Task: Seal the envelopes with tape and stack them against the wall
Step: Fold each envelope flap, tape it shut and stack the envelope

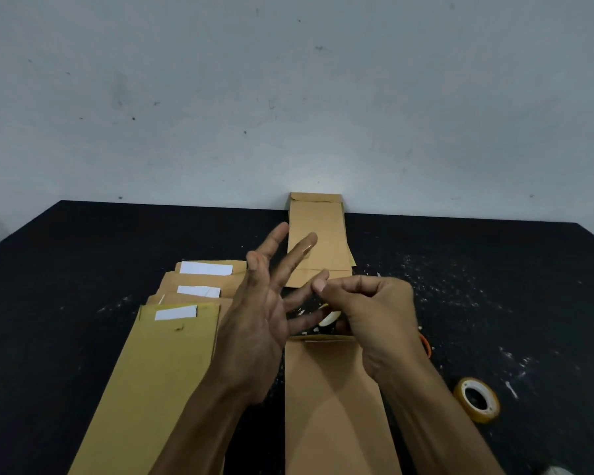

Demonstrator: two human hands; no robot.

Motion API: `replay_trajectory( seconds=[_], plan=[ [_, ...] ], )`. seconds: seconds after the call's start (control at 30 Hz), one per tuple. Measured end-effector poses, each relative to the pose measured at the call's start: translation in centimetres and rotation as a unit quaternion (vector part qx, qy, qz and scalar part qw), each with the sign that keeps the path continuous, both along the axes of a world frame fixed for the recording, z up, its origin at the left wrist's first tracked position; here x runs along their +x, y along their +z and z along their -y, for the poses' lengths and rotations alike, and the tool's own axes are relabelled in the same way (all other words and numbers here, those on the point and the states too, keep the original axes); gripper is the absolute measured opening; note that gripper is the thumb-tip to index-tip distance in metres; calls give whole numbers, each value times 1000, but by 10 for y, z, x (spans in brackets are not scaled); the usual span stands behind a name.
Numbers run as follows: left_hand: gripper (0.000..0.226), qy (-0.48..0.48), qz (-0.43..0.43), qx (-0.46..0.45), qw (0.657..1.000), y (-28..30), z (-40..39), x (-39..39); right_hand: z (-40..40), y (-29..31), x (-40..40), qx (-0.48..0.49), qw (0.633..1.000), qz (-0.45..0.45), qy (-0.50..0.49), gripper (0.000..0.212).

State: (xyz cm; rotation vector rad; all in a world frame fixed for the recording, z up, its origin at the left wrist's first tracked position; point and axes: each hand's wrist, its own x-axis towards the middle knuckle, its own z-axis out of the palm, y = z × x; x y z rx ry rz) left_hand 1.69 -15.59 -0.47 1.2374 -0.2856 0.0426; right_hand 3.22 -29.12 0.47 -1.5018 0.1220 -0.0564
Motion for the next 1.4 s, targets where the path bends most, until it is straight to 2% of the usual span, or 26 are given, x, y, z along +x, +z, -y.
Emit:
replay_trajectory(
  seconds=[0.23,0.33,0.47,0.53,0.67,0.77,0.93,1.1,1.2,1.23,1.33,1.4],
  plan=[
    [71,6,-3,-1,1000,1,-5,-4,1,0,1,22,1000,10,5,15],
    [81,-17,12,-9,1000,2,-8,-7,12,5,5,-28,998,40,32,3],
    [81,-45,8,-20,999,4,-12,-6,31,12,14,-113,970,-33,213,30],
    [81,-54,7,-22,998,5,-13,-6,32,12,13,-111,954,-46,276,32],
    [78,-62,8,-8,998,9,-14,-9,32,11,11,-44,967,-24,249,21],
    [81,-58,14,21,998,10,-15,-12,30,12,10,-44,970,2,239,9],
    [81,-46,31,50,997,11,-13,-10,27,16,7,-26,967,2,254,9],
    [64,-5,86,118,989,10,-12,-7,28,21,5,-61,969,1,240,7],
    [63,25,54,132,989,10,-11,1,28,24,5,-99,969,5,224,9],
    [66,32,61,159,985,8,-10,0,27,26,4,-107,970,6,220,10],
    [53,45,95,273,956,3,-11,-13,27,30,2,-100,974,3,202,16],
    [52,78,106,348,928,-2,-18,-14,30,34,2,-85,978,3,193,21]
  ],
)
